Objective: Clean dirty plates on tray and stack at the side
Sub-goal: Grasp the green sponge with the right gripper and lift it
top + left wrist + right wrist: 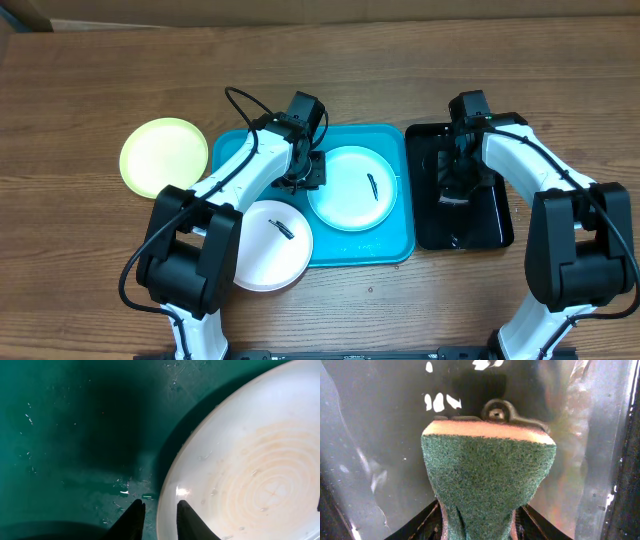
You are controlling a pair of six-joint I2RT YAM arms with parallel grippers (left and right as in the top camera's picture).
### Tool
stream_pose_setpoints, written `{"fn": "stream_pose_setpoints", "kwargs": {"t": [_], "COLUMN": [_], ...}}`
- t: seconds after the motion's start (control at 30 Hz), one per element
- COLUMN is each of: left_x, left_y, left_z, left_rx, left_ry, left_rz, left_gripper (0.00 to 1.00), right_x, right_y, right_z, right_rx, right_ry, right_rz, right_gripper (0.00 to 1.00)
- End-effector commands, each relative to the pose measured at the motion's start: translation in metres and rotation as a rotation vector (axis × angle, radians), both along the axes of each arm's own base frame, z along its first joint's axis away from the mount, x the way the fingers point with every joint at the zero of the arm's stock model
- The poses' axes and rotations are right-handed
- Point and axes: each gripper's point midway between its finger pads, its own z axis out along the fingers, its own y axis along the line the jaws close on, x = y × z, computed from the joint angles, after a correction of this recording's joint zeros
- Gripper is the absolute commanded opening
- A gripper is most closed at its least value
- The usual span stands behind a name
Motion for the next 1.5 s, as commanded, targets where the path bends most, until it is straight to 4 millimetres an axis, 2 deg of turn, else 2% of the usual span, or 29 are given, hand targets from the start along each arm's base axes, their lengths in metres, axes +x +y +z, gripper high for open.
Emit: {"fn": "stream_pose_setpoints", "kwargs": {"t": [0.0,0.4,0.67,0.83,1.47], "left_x": [-0.002,-0.0055,-0.0048,-0.0054,-0.0038], "left_y": [0.0017,0.0016,0.0012,0.0017,0.0015], "left_z": [0.0056,0.0015,0.0008,0.0007,-0.0017], "left_rx": [0.01,0.018,0.017,0.019,0.034], "left_ry": [-0.015,0.003,0.001,0.004,-0.014], "left_rz": [-0.007,-0.01,-0.01,-0.01,-0.015], "left_gripper": [0.25,0.24,0.18,0.22,0.2], "right_x": [0.0028,0.0027,0.0027,0.0026,0.0026], "right_y": [0.0004,0.0004,0.0004,0.0004,0.0004], "right_z": [0.0107,0.0107,0.0107,0.0106,0.0106], "right_rx": [-0.001,-0.001,-0.001,-0.001,-0.001], "right_ry": [-0.035,-0.035,-0.035,-0.034,-0.034], "right_rz": [-0.003,-0.002,-0.002,-0.002,-0.002], "right_gripper": [0.48,0.48,0.49,0.49,0.51]}}
